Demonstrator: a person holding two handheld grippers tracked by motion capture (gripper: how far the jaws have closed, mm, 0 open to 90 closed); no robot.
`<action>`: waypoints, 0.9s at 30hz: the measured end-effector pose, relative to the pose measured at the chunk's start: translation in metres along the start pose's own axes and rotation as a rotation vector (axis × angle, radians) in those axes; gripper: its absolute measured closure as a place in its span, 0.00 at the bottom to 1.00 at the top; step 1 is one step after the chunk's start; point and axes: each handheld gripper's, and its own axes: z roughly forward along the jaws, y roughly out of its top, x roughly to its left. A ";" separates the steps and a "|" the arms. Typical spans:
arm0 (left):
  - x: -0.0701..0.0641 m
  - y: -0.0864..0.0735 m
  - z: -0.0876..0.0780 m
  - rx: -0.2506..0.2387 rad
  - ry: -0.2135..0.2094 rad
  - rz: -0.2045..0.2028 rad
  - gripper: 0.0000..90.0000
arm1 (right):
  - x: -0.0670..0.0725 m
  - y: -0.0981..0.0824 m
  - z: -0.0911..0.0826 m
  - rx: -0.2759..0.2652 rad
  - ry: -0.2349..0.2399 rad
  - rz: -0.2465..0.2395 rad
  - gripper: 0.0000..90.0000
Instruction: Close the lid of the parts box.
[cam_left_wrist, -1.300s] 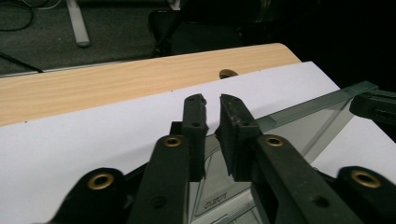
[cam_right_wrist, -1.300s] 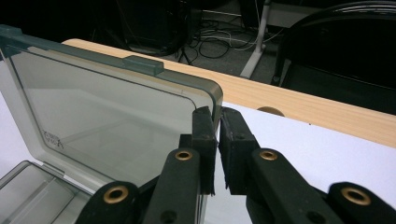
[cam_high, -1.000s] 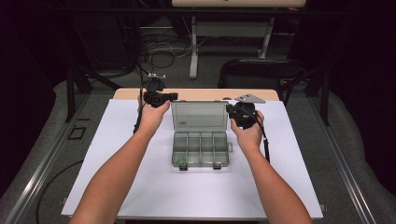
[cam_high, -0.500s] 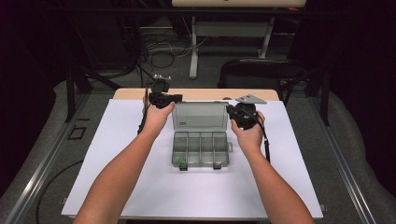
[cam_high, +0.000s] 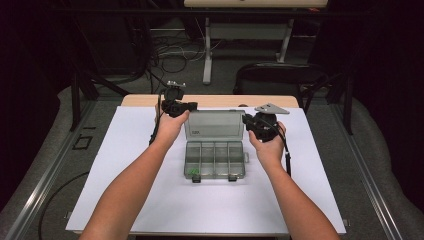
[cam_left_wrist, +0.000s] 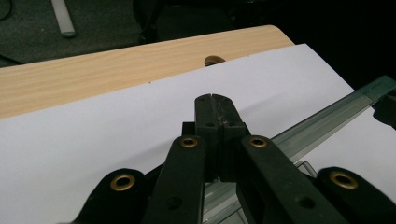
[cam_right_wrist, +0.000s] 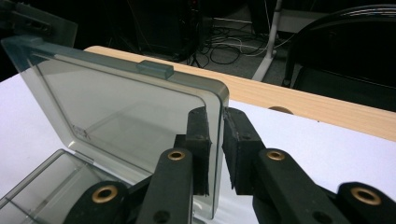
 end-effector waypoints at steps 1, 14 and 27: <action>0.000 0.000 0.000 0.000 -0.001 -0.001 1.00 | 0.000 0.000 -0.001 0.001 -0.002 -0.005 0.93; -0.002 -0.003 -0.005 0.000 -0.012 0.003 1.00 | 0.006 -0.002 -0.006 0.021 0.042 -0.016 1.00; -0.008 -0.011 -0.013 0.012 -0.039 0.029 1.00 | 0.010 -0.004 -0.005 0.040 0.069 -0.013 1.00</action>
